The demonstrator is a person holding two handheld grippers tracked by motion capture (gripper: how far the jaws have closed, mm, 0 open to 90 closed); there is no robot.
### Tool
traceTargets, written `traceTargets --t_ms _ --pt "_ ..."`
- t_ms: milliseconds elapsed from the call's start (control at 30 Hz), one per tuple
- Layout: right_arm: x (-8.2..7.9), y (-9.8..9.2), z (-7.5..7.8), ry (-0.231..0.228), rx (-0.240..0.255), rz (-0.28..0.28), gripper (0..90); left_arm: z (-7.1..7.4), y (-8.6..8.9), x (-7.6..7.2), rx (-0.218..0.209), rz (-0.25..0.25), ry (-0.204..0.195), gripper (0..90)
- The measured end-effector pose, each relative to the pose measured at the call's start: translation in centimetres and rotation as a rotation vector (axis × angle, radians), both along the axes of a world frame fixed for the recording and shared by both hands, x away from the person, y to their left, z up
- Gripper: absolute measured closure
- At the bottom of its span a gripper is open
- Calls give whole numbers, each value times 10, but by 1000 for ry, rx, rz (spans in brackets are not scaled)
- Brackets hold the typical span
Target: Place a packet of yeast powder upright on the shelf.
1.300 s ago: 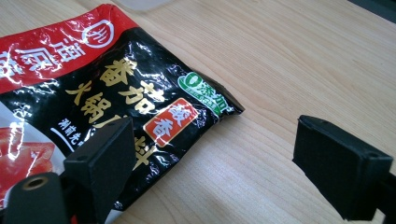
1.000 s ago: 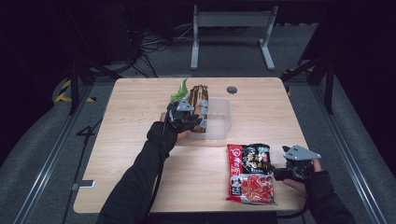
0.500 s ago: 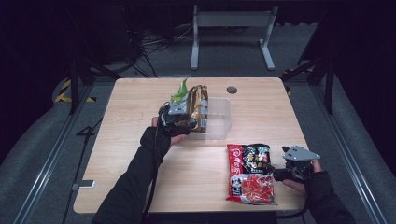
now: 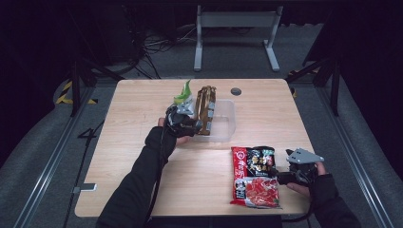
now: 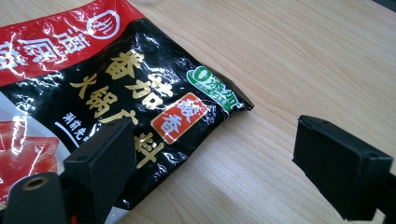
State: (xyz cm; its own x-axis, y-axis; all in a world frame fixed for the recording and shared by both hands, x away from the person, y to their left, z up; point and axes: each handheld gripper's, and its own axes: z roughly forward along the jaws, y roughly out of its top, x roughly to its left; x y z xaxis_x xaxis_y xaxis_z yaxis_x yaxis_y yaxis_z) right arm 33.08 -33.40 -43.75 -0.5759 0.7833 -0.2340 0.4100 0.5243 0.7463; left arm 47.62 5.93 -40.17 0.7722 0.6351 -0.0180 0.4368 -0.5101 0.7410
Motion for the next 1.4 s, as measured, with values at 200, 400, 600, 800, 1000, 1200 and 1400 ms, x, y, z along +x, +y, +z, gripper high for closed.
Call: traceTargets --t_ms 200,400,600,800,1000,1200,1400 --pt "0 0 0 3 3 2 136 -1 -22 -8 126 -34 -63 705" --pt "1 2 -1 10 2 9 135 -4 -35 -5 172 -28 -65 737" --pt "1 3 -2 15 -3 9 131 -7 -39 -2 224 -63 -41 750" --pt "0 0 -1 9 -1 3 129 -7 -32 -3 136 -77 -38 649" --pt "0 -1 0 9 4 -6 130 -3 -19 -10 42 -85 -70 496" --pt "1 -2 -1 14 13 -14 130 6 4 -29 -26 -75 -120 382" --pt "3 -5 -2 36 39 -18 131 9 28 -56 -58 -70 -178 216"
